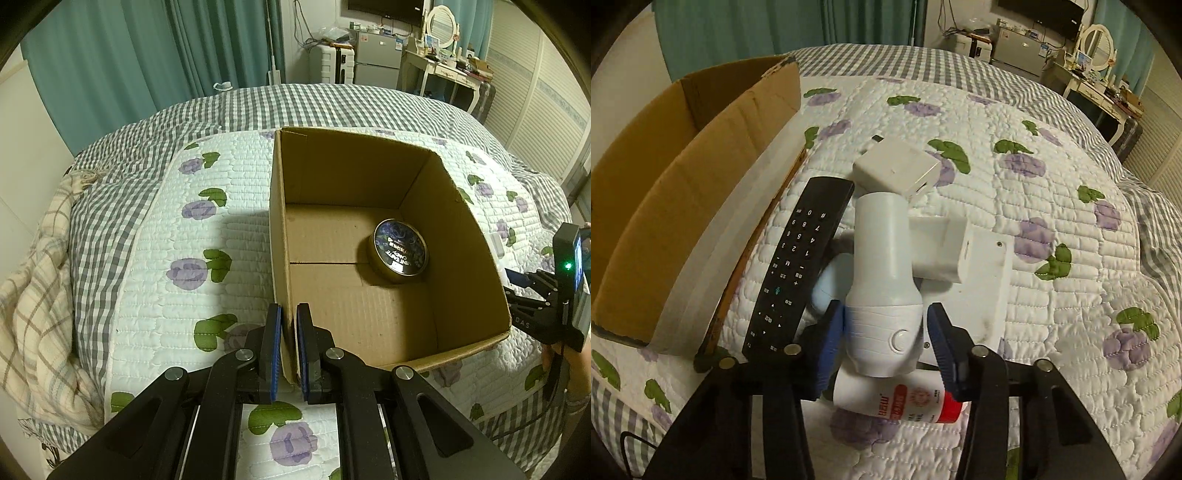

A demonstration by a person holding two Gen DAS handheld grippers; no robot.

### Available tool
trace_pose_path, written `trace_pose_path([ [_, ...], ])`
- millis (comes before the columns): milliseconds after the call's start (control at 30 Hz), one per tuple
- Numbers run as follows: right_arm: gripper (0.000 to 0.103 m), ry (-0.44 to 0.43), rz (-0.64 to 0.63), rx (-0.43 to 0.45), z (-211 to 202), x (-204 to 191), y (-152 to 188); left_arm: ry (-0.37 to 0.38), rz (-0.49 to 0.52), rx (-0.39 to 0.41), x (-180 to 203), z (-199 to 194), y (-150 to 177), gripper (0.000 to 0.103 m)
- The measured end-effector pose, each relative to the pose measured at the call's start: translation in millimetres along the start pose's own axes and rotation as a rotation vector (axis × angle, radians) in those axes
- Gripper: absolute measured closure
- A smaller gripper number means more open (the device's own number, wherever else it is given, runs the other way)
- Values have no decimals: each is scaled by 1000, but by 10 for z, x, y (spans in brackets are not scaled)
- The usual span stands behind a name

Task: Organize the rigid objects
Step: 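Grasp the white hair-dryer-like device with the right tool, then carry the white device into the box and open the right tool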

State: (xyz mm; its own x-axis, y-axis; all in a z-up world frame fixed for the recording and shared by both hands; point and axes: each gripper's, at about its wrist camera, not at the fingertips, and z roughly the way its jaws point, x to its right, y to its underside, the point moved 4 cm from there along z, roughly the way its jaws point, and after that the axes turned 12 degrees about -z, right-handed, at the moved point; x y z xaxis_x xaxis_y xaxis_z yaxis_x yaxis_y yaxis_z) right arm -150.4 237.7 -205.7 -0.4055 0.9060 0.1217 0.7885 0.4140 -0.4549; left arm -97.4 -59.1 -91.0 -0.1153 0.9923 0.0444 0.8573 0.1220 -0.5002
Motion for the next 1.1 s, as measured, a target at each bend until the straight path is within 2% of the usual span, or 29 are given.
trace_pose_path([
  [367,59,0,-7,9,-13,4,-12,-3,1,0,3,-6,3,95],
  [767,60,7,-9,133,-582,34,-184,-3,4,-2,5,-5,-11,95],
  [967,60,-11,-47,241,-1099,-38,-599,-1,5,0,8,-3,-9,95],
  [1100,60,-23,-98,321,-1441,-225,-939,3,5,0,8,-13,-13,95],
])
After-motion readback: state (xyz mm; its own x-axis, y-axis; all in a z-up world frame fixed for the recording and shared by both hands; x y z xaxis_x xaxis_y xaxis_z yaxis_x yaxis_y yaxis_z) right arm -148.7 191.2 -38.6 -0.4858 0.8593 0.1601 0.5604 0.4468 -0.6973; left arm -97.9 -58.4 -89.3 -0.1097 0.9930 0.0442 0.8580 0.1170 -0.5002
